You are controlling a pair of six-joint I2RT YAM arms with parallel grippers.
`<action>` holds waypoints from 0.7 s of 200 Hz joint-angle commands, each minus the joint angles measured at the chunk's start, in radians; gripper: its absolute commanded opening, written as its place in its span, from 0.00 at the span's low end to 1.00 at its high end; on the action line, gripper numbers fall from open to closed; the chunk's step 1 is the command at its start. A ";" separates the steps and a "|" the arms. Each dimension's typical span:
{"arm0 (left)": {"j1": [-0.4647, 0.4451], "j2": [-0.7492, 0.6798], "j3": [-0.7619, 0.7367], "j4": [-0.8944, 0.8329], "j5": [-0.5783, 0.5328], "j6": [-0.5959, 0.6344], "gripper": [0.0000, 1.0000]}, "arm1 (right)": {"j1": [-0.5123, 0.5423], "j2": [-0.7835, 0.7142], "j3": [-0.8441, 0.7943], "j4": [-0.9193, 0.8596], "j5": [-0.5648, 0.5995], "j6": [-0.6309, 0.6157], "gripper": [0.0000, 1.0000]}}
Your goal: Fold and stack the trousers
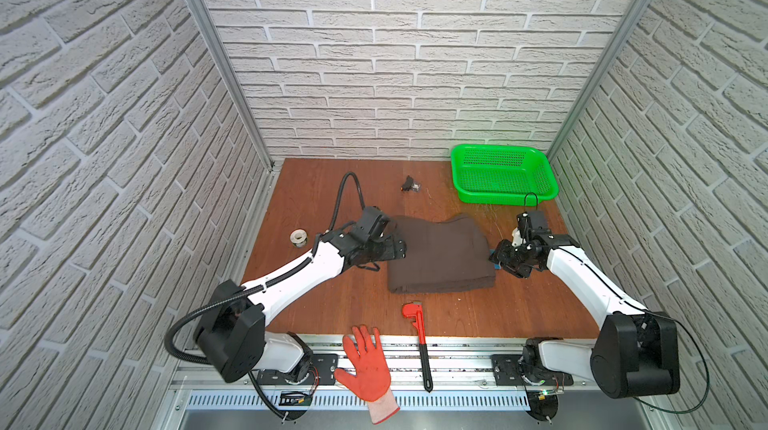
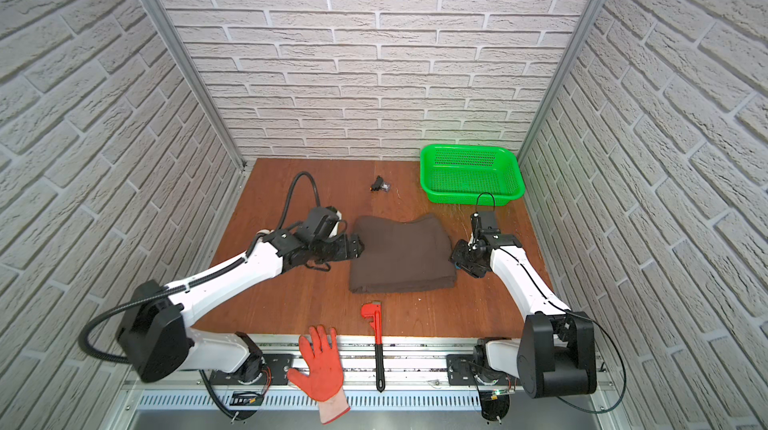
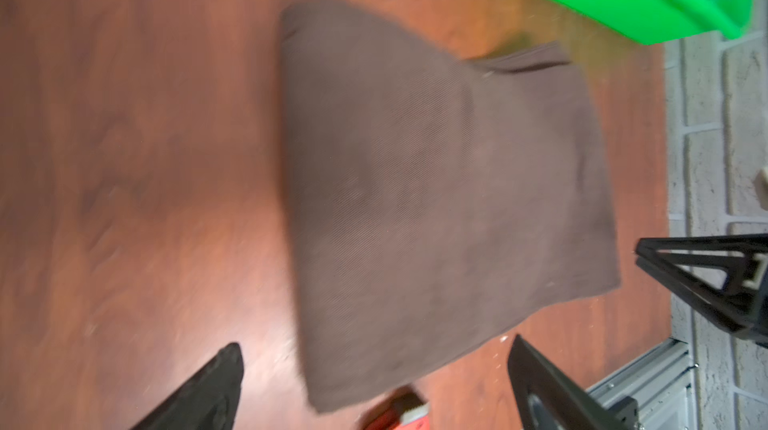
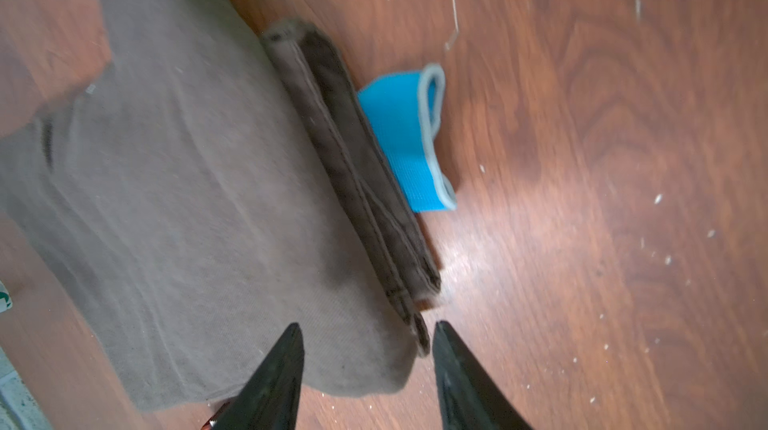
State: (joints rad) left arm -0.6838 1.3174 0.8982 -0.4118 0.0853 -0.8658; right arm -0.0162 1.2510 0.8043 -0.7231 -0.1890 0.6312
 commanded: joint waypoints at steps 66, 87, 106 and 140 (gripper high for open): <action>0.126 -0.011 -0.297 0.498 0.253 -0.054 0.98 | -0.002 -0.008 -0.113 0.124 -0.077 0.059 0.54; 0.133 0.068 -0.300 0.584 0.297 -0.077 0.98 | -0.001 0.020 -0.121 0.145 -0.087 0.062 0.54; 0.137 0.124 -0.295 0.622 0.319 -0.084 0.98 | -0.001 0.046 -0.131 0.167 -0.083 0.071 0.55; 0.155 0.201 -0.287 0.636 0.351 -0.086 0.98 | -0.002 0.085 -0.150 0.186 -0.062 0.094 0.56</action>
State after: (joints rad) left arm -0.5480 1.4792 0.6106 0.1398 0.3882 -0.9451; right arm -0.0162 1.3163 0.6727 -0.5705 -0.2638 0.7002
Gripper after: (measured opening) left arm 0.983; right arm 0.554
